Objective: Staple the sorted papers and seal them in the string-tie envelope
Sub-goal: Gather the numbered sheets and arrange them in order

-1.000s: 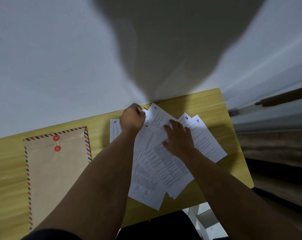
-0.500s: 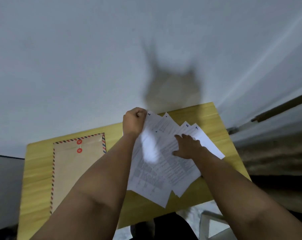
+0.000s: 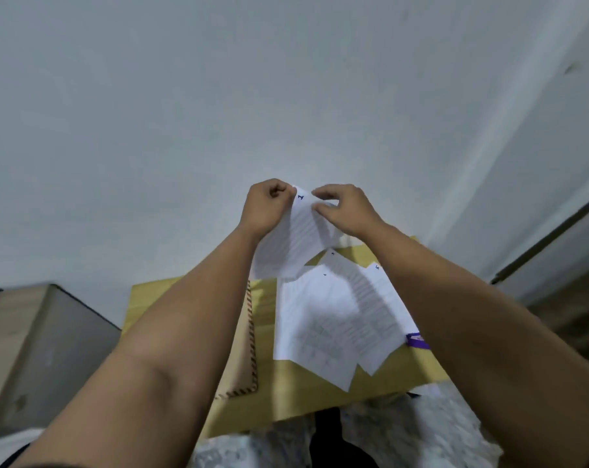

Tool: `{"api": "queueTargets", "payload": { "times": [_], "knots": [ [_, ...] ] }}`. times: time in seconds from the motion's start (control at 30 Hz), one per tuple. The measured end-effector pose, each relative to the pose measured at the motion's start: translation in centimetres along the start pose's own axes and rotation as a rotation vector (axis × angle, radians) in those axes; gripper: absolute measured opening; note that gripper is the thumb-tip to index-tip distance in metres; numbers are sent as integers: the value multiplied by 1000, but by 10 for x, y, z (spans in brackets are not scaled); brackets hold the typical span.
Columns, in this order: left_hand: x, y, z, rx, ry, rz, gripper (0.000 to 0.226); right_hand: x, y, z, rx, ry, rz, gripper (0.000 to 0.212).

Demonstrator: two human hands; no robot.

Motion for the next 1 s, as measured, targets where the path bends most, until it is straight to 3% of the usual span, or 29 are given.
{"api": "queueTargets", "payload": {
  "times": [0.07,0.13,0.27,0.47,0.63,0.83,1.0],
  "knots": [
    [15,-22,-15,49,26,-7,13,-25,-5,-4,6,-46,105,14],
    [23,-42,-29,83,37,-3,12,-48,-7,-10,3,-68,172,11],
    [23,-70,-54,105,20,28,5,-82,-10,-19,32,-110,312,16],
    [10,-89,-76,55,-12,111,31,-97,5,-19,14,-92,436,27],
    [-22,-85,-68,-37,-85,124,40,-70,40,2,-36,11,633,29],
    [-119,-70,-54,-118,-282,118,39,24,114,50,-164,223,464,25],
    [-220,-50,-56,-158,-485,96,45,121,172,91,-360,349,2,13]
  ]
}}
Point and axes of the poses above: each hand's wrist, its own z-axis towards the middle knuckle, its own y-axis out of the palm, x = y × z, the point moved 9 cm from there along z, towards the middle knuckle, and after that the axes turned 14 degrees about -x, right-handed, at the moved point
